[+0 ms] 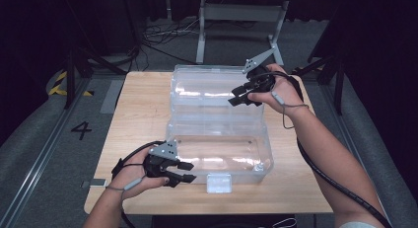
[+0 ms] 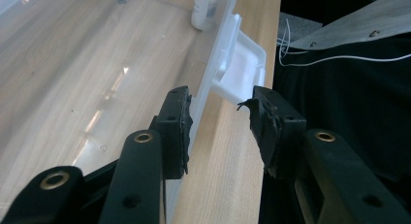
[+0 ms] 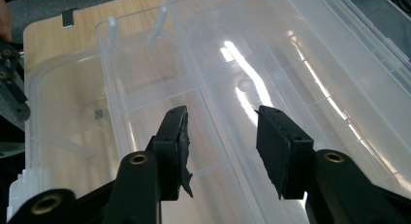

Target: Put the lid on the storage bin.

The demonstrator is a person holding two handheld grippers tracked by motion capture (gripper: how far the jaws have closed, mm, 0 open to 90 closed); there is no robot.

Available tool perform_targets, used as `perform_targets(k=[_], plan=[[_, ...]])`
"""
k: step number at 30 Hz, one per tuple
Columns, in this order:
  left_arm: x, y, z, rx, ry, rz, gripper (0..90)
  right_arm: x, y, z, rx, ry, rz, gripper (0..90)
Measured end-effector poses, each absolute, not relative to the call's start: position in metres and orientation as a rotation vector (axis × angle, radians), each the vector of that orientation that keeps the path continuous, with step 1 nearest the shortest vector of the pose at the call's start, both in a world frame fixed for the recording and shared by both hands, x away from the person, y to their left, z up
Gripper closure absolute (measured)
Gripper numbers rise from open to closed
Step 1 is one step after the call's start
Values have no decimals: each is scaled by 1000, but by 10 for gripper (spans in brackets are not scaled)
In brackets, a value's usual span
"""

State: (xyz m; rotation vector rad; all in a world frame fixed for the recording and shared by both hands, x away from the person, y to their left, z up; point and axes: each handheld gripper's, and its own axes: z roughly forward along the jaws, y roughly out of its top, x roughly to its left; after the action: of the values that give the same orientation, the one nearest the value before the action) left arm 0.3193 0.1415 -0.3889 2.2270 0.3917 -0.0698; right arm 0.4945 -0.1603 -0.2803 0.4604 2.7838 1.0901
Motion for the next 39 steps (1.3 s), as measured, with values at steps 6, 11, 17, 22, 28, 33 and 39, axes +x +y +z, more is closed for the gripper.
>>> perform_targets(k=[6, 11, 17, 22, 28, 33, 39], plan=[[317, 141, -386, 2229, 371, -87, 596, 498, -155, -287, 438, 2806, 1041, 605], [315, 135, -390, 2279, 339, -121, 601, 499, -149, -292, 416, 2828, 992, 647], [316, 130, -398, 2351, 329, -150, 633, 499, -140, -294, 363, 2849, 927, 734], [317, 128, -403, 2395, 321, -149, 716, 499, -137, -294, 342, 2835, 886, 789], [318, 125, -407, 2442, 290, -186, 851, 499, -140, -294, 346, 2844, 892, 818], [318, 123, -405, 2445, 301, -147, 878, 500, -141, -293, 342, 2850, 894, 819], [320, 135, -394, 2339, 352, -83, 819, 499, -141, -293, 351, 2851, 890, 816]])
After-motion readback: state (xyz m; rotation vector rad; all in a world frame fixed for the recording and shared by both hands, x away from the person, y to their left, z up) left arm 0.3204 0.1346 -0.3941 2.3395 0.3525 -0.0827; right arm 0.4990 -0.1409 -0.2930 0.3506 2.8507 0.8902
